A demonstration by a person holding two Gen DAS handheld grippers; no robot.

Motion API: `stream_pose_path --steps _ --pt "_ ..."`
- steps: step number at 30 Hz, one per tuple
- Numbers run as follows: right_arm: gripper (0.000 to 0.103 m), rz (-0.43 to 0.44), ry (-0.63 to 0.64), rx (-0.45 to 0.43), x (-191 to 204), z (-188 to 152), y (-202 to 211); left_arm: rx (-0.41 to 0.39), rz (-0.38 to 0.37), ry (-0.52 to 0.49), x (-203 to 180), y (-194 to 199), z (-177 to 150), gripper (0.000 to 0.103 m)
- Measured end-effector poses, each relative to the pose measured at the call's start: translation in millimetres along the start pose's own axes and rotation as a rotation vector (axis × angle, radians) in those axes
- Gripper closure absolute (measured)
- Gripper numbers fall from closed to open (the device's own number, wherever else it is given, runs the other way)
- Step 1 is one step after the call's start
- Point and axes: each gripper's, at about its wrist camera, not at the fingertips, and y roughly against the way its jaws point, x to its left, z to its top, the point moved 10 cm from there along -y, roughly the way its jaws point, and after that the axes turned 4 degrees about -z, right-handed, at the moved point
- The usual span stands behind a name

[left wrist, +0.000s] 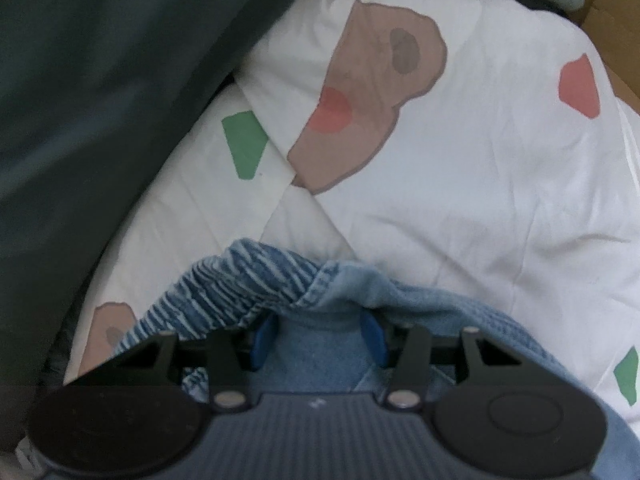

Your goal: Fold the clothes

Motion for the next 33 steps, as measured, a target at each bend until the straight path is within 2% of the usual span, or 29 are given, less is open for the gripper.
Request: stream_pose_path --steps 15,23,25,27,33 --pt "0.103 -0.103 -0.024 -0.013 -4 12 10 0.019 -0.015 -0.013 -1 0 -5 0.052" --pt "0.103 -0.106 -0.03 0.023 -2 2 -16 0.018 -0.005 -0.013 -4 0 -9 0.051" --pt "0.102 -0.117 -0.056 0.019 -7 3 -14 0.017 0.001 -0.013 -4 0 -10 0.051" --pt "0.095 -0.135 -0.11 0.008 -20 -2 -2 0.009 0.008 -0.015 -6 1 -12 0.051" --pt "0.092 -0.181 -0.288 -0.018 -59 -25 39 -0.046 0.052 -0.046 -11 16 -25 0.052"
